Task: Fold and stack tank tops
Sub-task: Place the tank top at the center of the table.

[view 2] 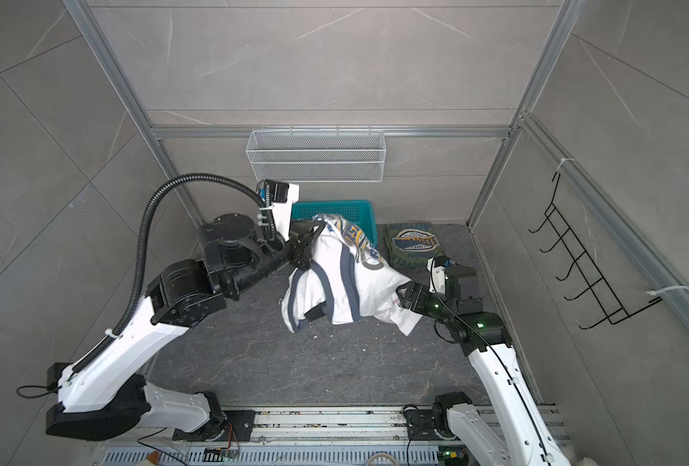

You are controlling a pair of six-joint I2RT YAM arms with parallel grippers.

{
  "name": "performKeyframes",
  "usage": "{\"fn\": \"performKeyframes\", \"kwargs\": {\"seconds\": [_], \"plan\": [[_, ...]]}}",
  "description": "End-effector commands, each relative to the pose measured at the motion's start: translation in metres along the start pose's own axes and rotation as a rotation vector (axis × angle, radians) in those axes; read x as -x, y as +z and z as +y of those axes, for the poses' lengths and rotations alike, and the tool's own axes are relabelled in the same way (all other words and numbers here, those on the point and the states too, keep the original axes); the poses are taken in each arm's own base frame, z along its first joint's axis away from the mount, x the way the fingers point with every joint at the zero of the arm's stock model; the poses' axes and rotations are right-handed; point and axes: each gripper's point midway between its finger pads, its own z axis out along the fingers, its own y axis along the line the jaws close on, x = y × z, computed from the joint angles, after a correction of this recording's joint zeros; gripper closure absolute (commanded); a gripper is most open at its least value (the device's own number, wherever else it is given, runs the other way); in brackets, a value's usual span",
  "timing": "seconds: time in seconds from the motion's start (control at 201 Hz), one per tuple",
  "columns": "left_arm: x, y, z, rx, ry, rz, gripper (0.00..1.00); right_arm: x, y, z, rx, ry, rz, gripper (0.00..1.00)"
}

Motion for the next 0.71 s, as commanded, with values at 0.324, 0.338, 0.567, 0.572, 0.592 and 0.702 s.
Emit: {"fn": "performKeyframes", "kwargs": {"seconds": [0.324,0.338,0.567,0.572,0.592,0.702], "plan": [[-0.339,-0.035,0.230,0.709,-0.423,0.596,0.55,-0.077,0.042,-0.034,-0.081,0.017,0.302,0.25],[-0.342,-0.042,0.236,0.747,-0.410,0.616,0.51,-0.080,0.043,-0.035,-0.083,0.019,0.309,0.25],[-0.328,-0.075,0.218,0.757,-0.307,0.736,0.34,-0.096,0.044,-0.048,-0.143,0.057,0.326,0.25],[-0.328,-0.075,0.216,0.752,-0.306,0.740,0.34,-0.096,0.044,-0.048,-0.144,0.059,0.326,0.25],[-0.330,-0.075,0.208,0.733,-0.295,0.753,0.34,-0.097,0.044,-0.050,-0.147,0.067,0.327,0.25],[-0.347,-0.082,0.167,0.680,-0.230,0.837,0.34,-0.104,0.046,-0.052,-0.148,0.097,0.326,0.26]]}}
